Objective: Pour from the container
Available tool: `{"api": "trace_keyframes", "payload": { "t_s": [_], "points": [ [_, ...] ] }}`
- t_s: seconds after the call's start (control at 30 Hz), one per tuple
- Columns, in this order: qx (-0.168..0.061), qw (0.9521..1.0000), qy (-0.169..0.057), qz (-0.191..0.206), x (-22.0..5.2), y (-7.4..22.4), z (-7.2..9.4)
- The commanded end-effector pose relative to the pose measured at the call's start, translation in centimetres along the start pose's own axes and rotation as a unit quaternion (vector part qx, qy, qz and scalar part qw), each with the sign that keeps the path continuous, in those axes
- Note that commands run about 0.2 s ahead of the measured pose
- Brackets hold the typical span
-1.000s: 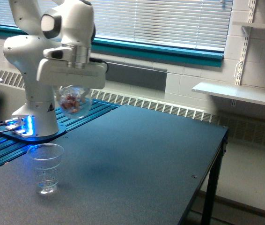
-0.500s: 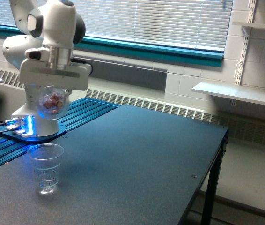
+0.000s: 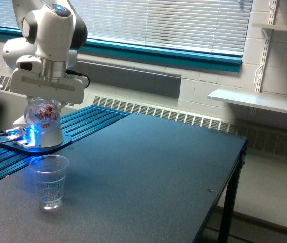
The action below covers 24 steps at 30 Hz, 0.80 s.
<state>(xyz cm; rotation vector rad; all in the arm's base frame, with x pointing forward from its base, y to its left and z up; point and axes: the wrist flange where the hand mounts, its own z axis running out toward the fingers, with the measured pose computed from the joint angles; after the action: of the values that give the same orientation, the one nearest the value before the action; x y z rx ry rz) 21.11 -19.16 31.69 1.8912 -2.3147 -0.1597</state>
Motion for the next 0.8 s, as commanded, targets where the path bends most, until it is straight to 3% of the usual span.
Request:
{"api": "trace_keyframes", "payload": {
  "t_s": [0.03,0.53,0.8],
  "points": [
    [-0.010,1.0000,0.000,-0.002,0.3,-0.5,0.6],
    [0.004,0.9996,0.023,-0.018,3.0,-4.9,-0.7],
    [0.005,0.9998,0.009,-0.017,3.4,-6.4,-0.6]
  ]
}}
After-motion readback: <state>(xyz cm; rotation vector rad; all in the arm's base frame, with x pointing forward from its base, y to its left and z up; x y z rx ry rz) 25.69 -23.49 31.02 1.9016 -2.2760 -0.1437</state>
